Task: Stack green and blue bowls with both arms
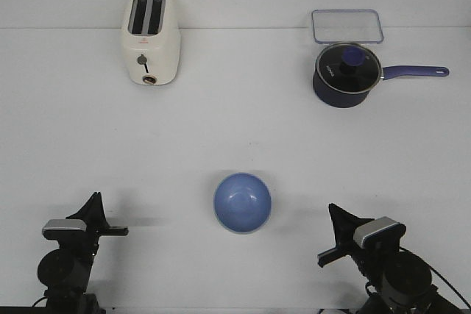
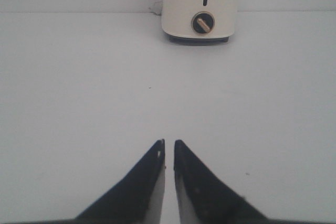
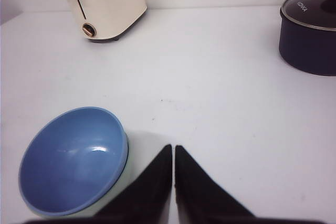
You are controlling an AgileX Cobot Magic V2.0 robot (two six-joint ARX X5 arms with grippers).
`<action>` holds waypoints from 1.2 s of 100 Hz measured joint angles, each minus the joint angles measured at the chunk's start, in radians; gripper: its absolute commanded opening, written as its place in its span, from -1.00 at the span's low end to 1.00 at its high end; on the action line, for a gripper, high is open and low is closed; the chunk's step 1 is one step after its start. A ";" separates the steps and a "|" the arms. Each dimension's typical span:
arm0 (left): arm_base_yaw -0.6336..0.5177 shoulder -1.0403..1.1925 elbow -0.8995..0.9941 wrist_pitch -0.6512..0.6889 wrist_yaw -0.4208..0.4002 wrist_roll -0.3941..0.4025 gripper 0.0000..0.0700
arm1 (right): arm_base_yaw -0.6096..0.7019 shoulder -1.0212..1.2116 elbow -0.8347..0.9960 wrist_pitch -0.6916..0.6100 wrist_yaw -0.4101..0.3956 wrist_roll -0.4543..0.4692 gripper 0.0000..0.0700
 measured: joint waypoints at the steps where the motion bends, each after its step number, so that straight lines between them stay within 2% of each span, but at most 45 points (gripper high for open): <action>1: 0.000 0.000 0.000 0.000 0.000 0.000 -0.96 | 0.000 0.000 0.000 0.000 0.000 0.000 -0.97; 20: 0.000 0.000 0.000 0.000 0.000 0.000 -0.96 | -0.008 0.000 0.000 0.007 0.017 -0.014 -0.97; 31: 0.000 0.000 0.000 0.000 0.000 0.002 -0.96 | -0.119 -0.010 -0.020 0.064 0.024 -0.090 -0.97; 42: 0.000 0.000 0.000 0.000 0.000 0.002 -0.96 | -0.304 -0.063 -0.120 0.179 -0.051 -0.155 -0.97; 58: 0.000 0.000 0.000 0.000 0.000 0.002 -0.96 | -0.617 -0.181 -0.351 0.378 -0.247 -0.248 -0.97; 68: 0.000 0.000 0.000 0.000 0.000 0.002 -0.96 | -0.733 -0.225 -0.442 0.420 -0.293 -0.267 -0.97; 86: 0.000 0.000 0.000 0.000 0.000 0.002 -0.96 | -0.767 -0.263 -0.529 0.484 -0.315 -0.275 -0.97; 120: 0.000 0.000 0.000 -0.001 0.000 0.002 -0.96 | -0.768 -0.264 -0.537 0.480 -0.315 -0.282 -0.97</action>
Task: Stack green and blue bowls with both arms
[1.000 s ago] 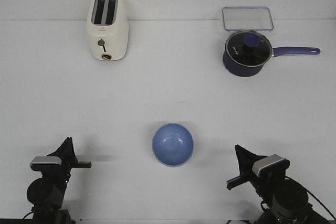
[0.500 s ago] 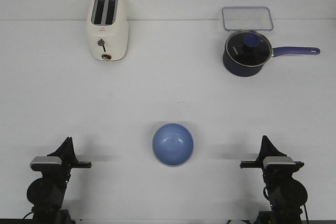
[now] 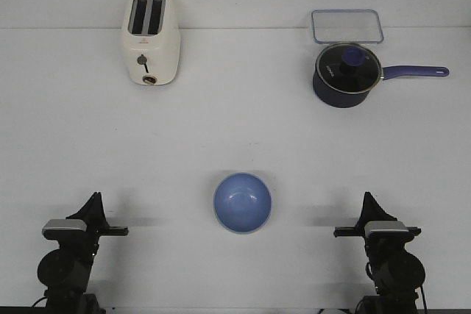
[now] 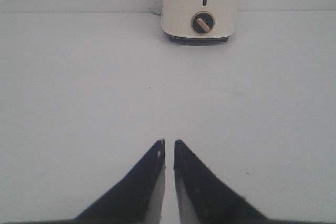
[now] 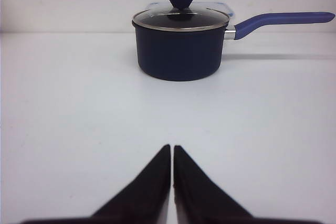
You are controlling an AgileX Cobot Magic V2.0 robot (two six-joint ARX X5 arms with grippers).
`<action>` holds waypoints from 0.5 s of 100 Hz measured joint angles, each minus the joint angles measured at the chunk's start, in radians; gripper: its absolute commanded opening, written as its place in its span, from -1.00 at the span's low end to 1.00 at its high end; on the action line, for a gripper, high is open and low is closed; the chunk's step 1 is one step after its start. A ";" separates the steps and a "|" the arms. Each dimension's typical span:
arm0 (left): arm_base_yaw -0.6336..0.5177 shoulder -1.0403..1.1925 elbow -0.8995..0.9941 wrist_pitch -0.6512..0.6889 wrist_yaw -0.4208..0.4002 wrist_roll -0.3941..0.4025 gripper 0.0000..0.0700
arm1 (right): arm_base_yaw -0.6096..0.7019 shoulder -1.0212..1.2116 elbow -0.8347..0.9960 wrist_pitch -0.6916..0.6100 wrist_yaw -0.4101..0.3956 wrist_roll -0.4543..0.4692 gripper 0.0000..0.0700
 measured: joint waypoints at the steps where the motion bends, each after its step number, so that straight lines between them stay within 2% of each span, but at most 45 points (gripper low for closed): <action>1: 0.000 0.000 0.000 0.000 0.000 0.000 -0.96 | 0.000 0.000 0.000 0.000 0.000 0.000 -0.97; 50: 0.000 0.000 0.000 0.000 0.000 0.000 -0.96 | 0.000 0.000 0.000 0.031 0.000 0.000 -0.97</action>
